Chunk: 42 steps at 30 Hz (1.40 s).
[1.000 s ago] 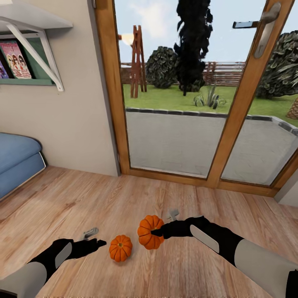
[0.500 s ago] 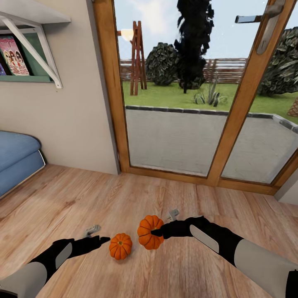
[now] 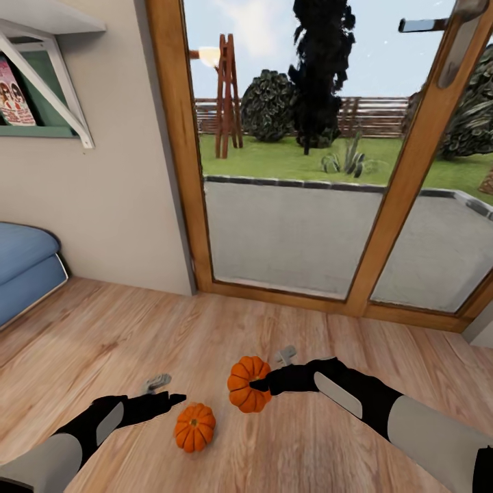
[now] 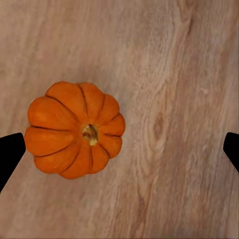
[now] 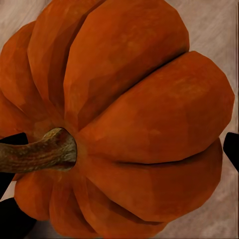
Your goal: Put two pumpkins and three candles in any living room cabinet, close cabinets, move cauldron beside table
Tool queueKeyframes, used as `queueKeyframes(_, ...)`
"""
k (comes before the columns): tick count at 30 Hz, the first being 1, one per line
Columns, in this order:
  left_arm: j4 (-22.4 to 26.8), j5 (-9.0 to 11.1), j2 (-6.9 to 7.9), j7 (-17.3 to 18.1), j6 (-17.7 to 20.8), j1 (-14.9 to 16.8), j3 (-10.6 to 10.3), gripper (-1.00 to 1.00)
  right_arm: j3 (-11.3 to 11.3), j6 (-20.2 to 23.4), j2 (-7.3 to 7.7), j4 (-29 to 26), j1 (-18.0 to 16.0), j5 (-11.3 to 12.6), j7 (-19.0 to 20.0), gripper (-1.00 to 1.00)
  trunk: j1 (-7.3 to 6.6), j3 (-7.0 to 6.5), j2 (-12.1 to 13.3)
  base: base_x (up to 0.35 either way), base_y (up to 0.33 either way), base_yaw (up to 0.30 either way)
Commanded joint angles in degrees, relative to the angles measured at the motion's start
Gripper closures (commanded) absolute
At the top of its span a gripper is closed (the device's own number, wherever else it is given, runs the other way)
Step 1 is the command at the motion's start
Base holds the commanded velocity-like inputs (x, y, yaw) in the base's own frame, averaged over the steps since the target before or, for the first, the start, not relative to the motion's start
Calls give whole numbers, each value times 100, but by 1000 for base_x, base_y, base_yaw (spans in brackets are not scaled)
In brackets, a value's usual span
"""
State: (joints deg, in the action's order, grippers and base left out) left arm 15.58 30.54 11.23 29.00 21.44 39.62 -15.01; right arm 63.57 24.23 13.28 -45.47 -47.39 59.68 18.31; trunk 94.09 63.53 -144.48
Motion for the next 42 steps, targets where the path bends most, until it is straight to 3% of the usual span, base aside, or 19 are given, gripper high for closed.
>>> queueKeyframes(1,6,45,2,-2,45,2,-20,-100,15,12,5,-6,-7,44,-3,100,2,5,-2,268,-71,0)
queueKeyframes(6,6,-5,-7,-29,66,2,-20,-100,15,12,8,-6,-7,44,-3,100,2,5,-2,174,-56,0)
queueKeyframes(9,10,-274,-7,-231,83,2,-18,-100,15,12,8,-6,-7,44,-3,100,2,5,-2,33,-11,0)
queueKeyframes(14,14,-434,-9,-414,130,2,-12,-100,15,12,8,-6,-7,44,-3,100,2,5,-2,8,-3,0)
queueKeyframes(20,15,-469,-7,-499,392,2,5,-100,15,12,8,-6,-7,44,-3,100,15,116,-9,1,0,0)
queueKeyframes(42,15,-470,-13,-473,413,2,6,-100,15,15,8,-6,-7,44,-3,100,71,603,-38,0,0,0)
